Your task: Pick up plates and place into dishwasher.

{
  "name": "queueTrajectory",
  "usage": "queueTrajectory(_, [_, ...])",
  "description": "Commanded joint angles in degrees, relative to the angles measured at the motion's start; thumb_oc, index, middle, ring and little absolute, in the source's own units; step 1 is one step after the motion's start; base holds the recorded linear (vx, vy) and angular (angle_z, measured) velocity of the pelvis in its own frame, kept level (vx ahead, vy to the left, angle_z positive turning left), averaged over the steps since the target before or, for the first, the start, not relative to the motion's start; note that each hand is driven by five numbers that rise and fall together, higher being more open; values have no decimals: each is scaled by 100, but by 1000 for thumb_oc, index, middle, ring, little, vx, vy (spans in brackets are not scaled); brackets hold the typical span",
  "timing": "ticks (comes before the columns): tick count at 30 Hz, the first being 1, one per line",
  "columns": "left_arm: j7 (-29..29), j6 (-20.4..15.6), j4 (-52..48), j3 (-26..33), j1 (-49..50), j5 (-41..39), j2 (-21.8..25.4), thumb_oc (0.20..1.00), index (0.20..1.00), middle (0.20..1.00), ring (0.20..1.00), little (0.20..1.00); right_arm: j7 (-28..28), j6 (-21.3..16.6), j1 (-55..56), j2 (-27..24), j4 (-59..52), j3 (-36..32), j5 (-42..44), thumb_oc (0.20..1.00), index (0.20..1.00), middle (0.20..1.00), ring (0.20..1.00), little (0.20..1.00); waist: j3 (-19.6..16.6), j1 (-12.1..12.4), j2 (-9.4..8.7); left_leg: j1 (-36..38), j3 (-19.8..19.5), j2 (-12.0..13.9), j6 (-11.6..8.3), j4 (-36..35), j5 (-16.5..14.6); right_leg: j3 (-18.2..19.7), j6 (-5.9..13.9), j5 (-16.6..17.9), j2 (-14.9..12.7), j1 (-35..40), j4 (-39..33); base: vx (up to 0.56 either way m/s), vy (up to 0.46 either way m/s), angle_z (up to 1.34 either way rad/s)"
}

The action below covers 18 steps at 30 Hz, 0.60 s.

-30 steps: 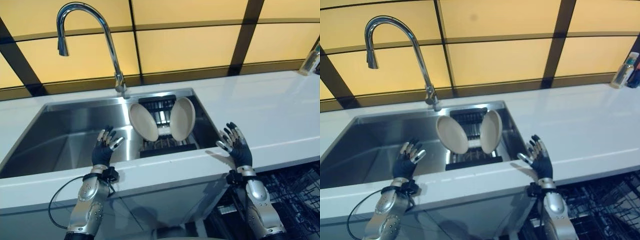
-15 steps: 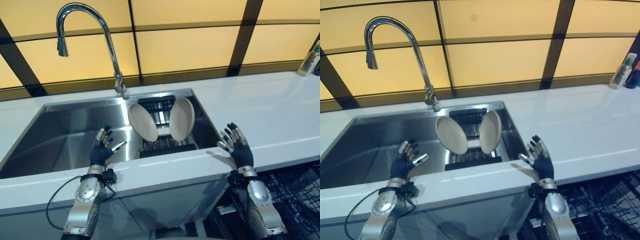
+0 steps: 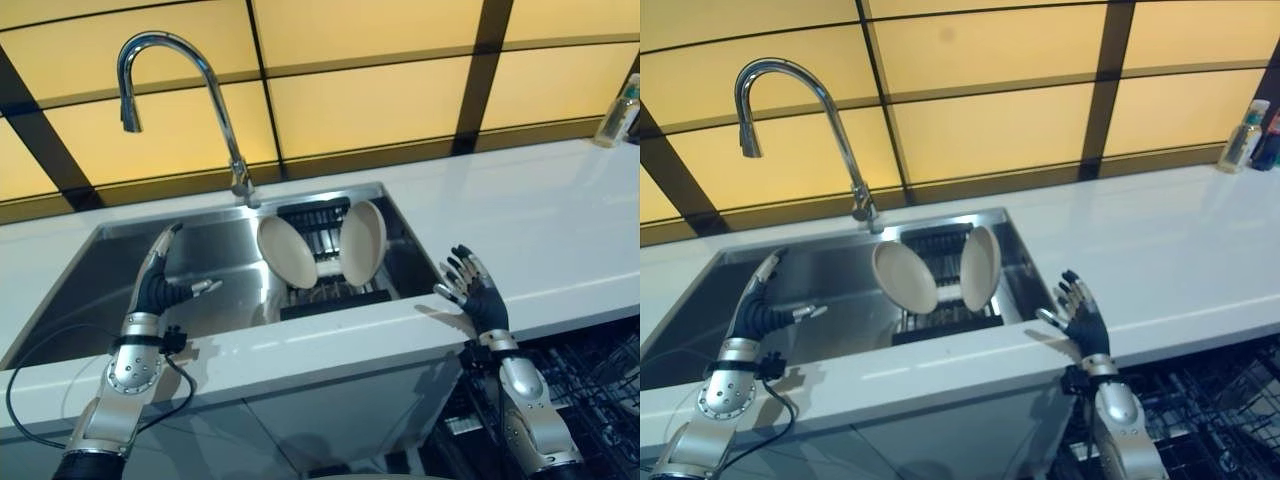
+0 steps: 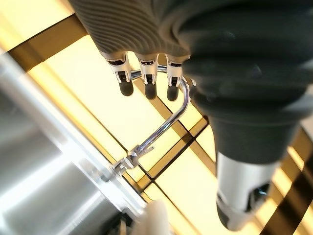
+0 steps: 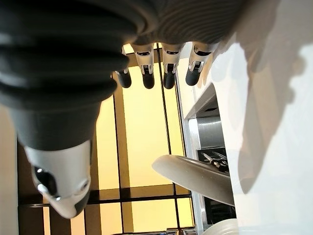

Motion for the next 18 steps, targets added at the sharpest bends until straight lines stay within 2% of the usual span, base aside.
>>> queueTrajectory(1, [453,-429,390,22,-662,773,735,1000,1000,1000,1000,1000,65,65,-65,-105,-93,-116,168,1000,1000,1000,1000,1000,-128,-166,-278,-224,83,-6,-73,-1,-293,209,340,-135,-219,-310,47,45,34,-8])
queueTrajectory(10, [1003,-375,766,-736,-1021,1803,1458,1000,1000,1000,1000,1000,77,79,59,-282,-23,-73,266,1000,1000,1000,1000,1000,-41,-441,-185,-203,280,-66,-7,-1,-331,421,409,-67,-232,-413,47,72,39,-10])
queueTrajectory(18, [1288,120,936,-1362,-1271,2504,1771,1000,1000,1000,1000,1000,86,77,70,-550,87,-11,352,1000,1000,1000,1000,1000,153,-648,-98,-259,364,-135,38,-1,-331,615,460,-12,-252,-552,54,56,71,-17])
